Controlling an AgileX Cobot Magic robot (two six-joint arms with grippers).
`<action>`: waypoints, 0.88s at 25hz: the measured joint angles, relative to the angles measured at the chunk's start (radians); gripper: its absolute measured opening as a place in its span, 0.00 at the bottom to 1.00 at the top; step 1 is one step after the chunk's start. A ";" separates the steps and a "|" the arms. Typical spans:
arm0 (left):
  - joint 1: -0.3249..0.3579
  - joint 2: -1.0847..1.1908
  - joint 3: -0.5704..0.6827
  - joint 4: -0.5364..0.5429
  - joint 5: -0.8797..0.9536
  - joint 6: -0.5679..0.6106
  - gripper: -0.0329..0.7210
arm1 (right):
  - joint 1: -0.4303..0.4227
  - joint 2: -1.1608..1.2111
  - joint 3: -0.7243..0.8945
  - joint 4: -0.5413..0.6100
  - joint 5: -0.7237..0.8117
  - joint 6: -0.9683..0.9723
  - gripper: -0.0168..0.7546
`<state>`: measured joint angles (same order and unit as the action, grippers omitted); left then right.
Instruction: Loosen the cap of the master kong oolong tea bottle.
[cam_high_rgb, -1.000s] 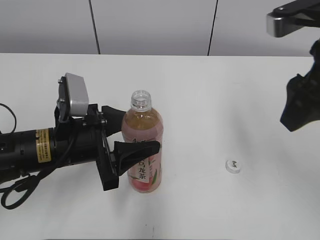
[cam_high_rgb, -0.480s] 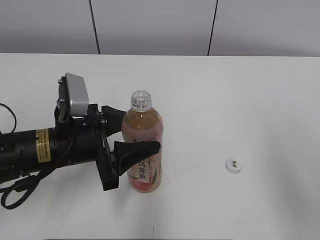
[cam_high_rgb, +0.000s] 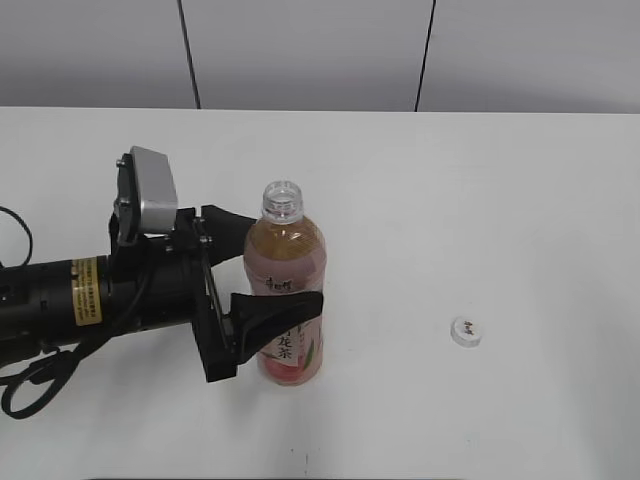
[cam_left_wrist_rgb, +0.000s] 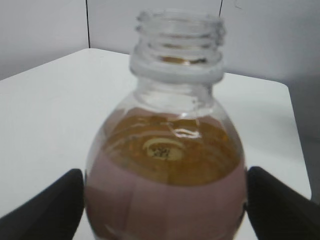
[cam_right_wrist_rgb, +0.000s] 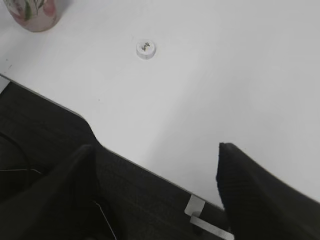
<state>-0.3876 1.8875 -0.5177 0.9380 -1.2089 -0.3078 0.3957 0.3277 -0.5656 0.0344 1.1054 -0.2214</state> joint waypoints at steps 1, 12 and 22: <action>0.000 0.000 0.000 0.000 0.000 0.000 0.83 | 0.000 -0.027 0.013 -0.001 -0.004 0.000 0.76; 0.000 0.000 0.000 -0.001 0.002 0.000 0.83 | 0.000 -0.077 0.048 0.035 -0.008 0.000 0.76; 0.000 -0.078 0.000 -0.017 0.002 -0.022 0.83 | 0.000 -0.077 0.050 0.039 -0.008 0.000 0.76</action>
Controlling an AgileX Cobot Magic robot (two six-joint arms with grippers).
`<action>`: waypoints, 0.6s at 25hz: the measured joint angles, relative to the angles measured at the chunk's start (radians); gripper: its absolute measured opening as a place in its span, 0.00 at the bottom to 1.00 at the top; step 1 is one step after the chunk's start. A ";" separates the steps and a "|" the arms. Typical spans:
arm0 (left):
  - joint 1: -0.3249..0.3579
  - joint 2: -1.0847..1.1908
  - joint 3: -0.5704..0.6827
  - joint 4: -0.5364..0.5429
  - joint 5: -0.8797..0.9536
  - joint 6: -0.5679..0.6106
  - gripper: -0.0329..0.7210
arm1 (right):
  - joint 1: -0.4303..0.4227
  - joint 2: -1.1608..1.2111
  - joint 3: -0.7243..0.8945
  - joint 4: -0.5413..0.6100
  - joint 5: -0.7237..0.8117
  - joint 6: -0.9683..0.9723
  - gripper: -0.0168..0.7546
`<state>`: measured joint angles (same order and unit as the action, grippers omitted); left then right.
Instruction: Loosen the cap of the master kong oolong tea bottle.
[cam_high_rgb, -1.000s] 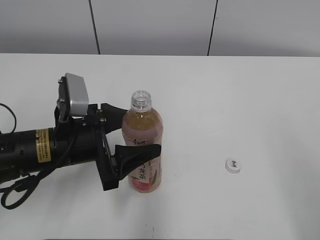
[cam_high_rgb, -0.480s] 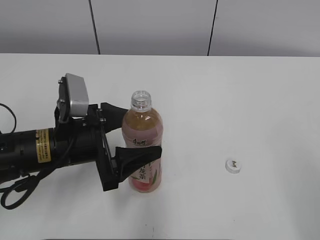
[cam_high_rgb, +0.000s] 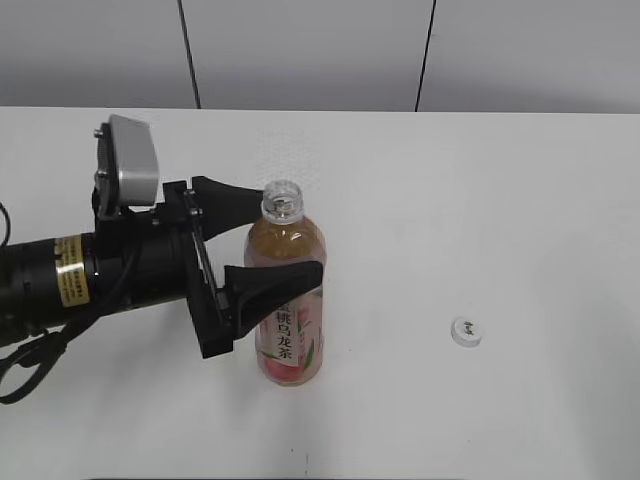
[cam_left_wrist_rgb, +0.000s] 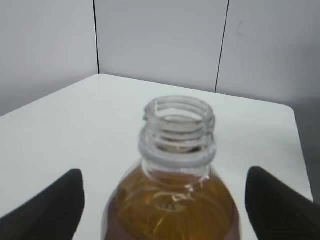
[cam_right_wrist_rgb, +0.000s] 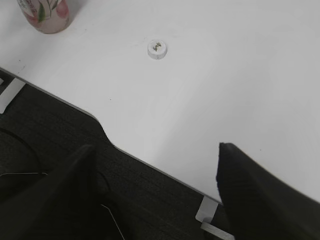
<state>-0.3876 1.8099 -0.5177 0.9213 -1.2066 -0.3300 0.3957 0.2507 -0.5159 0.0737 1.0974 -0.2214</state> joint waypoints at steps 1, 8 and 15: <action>0.000 -0.006 0.000 -0.001 0.000 -0.004 0.83 | 0.000 0.000 0.000 0.000 0.000 0.000 0.76; 0.000 -0.060 0.000 -0.003 0.000 -0.016 0.83 | 0.000 0.000 0.000 0.000 0.000 0.000 0.76; 0.000 -0.105 0.000 -0.009 0.000 -0.028 0.83 | 0.000 0.000 0.000 -0.001 0.000 0.000 0.76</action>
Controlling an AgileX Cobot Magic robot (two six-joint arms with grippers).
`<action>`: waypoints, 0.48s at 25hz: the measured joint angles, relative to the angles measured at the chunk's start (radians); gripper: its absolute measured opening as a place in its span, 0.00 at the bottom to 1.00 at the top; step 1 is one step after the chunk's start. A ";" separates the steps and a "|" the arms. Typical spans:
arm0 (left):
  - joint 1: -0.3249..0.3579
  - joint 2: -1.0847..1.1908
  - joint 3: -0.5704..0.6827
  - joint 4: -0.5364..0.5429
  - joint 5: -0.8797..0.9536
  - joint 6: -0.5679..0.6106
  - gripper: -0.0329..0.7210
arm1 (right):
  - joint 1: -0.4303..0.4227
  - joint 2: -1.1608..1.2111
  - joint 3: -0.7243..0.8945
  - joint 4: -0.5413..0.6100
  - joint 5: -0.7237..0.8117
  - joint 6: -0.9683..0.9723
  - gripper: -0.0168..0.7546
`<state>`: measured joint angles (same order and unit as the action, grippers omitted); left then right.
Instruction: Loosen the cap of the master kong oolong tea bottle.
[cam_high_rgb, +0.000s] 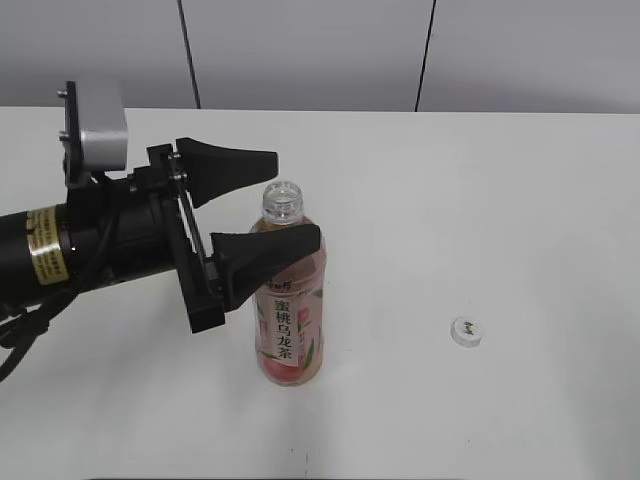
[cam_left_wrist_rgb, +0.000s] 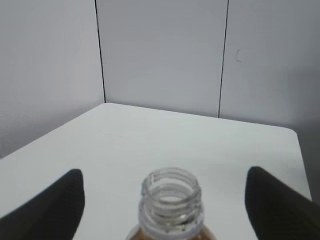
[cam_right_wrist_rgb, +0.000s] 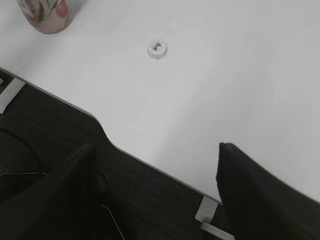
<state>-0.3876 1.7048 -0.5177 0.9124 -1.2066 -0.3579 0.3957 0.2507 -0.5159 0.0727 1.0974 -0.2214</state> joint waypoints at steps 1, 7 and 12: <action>0.000 -0.010 0.000 -0.001 0.000 -0.001 0.83 | 0.000 0.000 0.000 0.000 0.000 0.000 0.76; 0.000 -0.080 0.000 -0.016 0.000 -0.021 0.83 | 0.000 0.000 0.000 0.000 0.000 0.000 0.76; 0.000 -0.154 0.001 -0.016 0.000 -0.068 0.83 | 0.000 0.000 0.000 0.000 0.000 0.000 0.76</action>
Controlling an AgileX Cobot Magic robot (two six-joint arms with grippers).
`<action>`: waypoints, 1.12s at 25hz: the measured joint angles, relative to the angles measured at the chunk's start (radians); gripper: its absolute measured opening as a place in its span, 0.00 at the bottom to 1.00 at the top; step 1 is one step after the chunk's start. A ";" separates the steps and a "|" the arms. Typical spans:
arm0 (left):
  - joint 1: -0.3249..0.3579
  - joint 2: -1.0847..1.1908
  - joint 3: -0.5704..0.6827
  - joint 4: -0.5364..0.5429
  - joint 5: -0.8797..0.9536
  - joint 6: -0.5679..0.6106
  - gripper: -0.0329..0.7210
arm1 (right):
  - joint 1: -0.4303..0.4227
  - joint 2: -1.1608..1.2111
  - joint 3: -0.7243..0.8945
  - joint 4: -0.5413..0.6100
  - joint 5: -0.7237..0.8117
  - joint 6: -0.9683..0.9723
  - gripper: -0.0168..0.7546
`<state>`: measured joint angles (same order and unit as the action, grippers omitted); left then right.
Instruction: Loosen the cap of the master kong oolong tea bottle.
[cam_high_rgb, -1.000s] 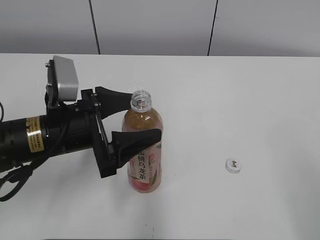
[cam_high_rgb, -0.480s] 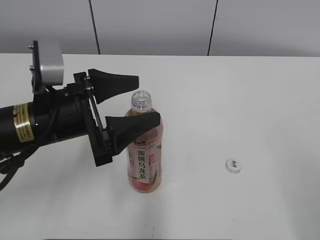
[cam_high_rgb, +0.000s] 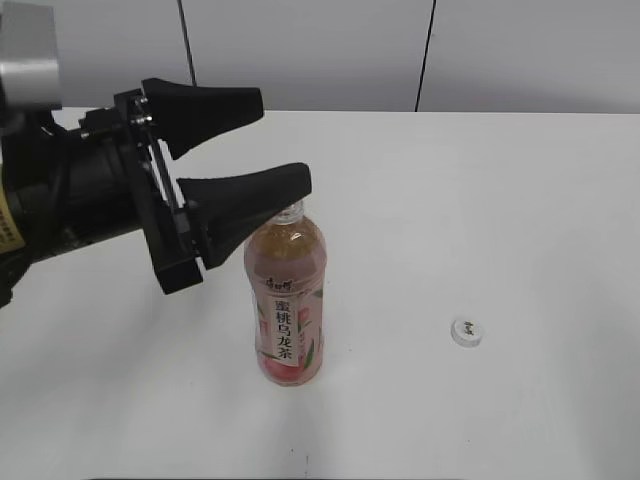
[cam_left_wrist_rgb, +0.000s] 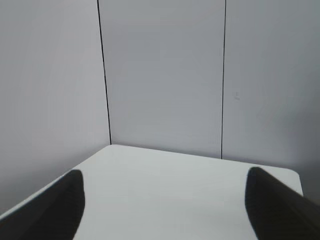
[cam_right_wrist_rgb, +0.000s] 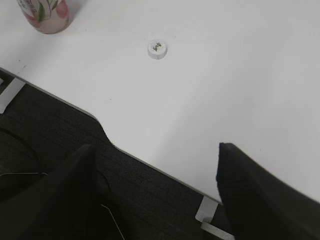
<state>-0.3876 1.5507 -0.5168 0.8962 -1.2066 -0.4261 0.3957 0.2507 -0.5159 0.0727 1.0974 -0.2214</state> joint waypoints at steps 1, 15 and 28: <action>0.000 -0.018 0.000 0.000 0.000 -0.011 0.83 | 0.000 0.000 0.000 0.000 0.000 0.000 0.76; 0.000 -0.322 0.000 0.183 0.217 -0.361 0.83 | 0.000 0.000 0.000 0.000 0.000 0.000 0.76; 0.000 -0.458 0.000 0.303 0.303 -0.538 0.82 | 0.000 0.000 0.000 0.000 0.000 0.000 0.76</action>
<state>-0.3876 1.0927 -0.5168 1.1993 -0.9036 -0.9642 0.3957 0.2507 -0.5159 0.0727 1.0974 -0.2214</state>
